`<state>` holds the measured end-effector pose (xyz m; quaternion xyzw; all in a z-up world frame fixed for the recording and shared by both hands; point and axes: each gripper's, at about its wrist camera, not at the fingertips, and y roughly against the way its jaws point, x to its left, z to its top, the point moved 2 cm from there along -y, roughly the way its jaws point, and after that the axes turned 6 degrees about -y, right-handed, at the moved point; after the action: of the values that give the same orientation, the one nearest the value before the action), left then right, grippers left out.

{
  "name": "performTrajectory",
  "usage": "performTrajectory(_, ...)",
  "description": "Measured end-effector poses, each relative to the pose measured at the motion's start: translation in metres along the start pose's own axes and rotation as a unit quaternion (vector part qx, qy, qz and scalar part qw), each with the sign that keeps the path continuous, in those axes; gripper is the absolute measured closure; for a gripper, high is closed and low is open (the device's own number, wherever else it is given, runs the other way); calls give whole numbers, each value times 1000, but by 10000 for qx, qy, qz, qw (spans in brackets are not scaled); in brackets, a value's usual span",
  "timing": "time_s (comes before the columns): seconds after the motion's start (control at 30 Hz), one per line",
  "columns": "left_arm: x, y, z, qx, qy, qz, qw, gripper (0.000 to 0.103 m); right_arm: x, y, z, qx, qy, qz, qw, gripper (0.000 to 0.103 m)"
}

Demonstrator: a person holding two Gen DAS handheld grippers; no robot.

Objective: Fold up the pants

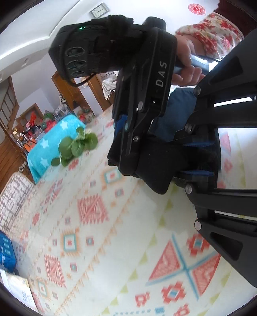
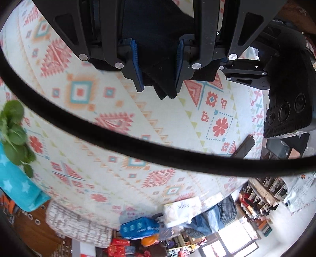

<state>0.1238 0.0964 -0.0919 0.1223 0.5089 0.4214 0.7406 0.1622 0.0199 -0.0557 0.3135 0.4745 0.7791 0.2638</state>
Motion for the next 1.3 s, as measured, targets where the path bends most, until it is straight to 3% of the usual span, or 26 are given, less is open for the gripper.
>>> performTrajectory(0.23, -58, -60, -14, 220, -333, 31, 9992, 86, -58, 31, -52, -145, -500, -383, 9979, 70)
performTrajectory(0.33, -78, -91, -27, 446, -486, 52, 9978, 74, -90, 34, -78, -147, -829, -588, 9947, 60)
performTrajectory(0.4, -93, -105, -37, 590, -596, -8, 9965, 61, -112, 37, -95, -185, -1106, -789, 9906, 43)
performTrajectory(0.43, -99, -107, -41, 642, -651, -63, 9958, 58, -125, 40, -103, -247, -1307, -887, 9871, 33)
performTrajectory(0.63, -137, -94, -70, 951, -1256, -255, 9872, 51, -182, 81, -145, -956, -2544, -1038, 9568, 31)
performTrajectory(0.77, -130, -68, -77, 986, -1269, -128, 9869, 51, -184, 117, -161, -1407, -2836, -1442, 9375, 31)
performTrajectory(0.87, -109, -44, -74, 884, -1017, 198, 9907, 51, -156, 138, -162, -1770, -2761, -1157, 9376, 31)
performTrajectory(0.97, -83, -31, -66, 844, -743, 465, 9926, 51, -122, 141, -158, -2043, -2802, -156, 9378, 31)
performTrajectory(1.03, -69, -21, -63, 790, -658, 655, 9925, 51, -106, 122, -154, -1955, -2947, 551, 9338, 31)
performTrajectory(1.07, -62, -19, -59, 776, -662, 797, 9916, 51, -103, 110, -153, -1879, -3014, 679, 9323, 31)
performTrajectory(1.2, -51, -8, -55, 756, -741, 935, 9900, 51, -114, 58, -158, -1483, -3412, 320, 9277, 31)
performTrajectory(1.3, -48, -9, -55, 815, -830, 991, 9883, 51, -134, 51, -170, -1479, -3657, -82, 9189, 33)
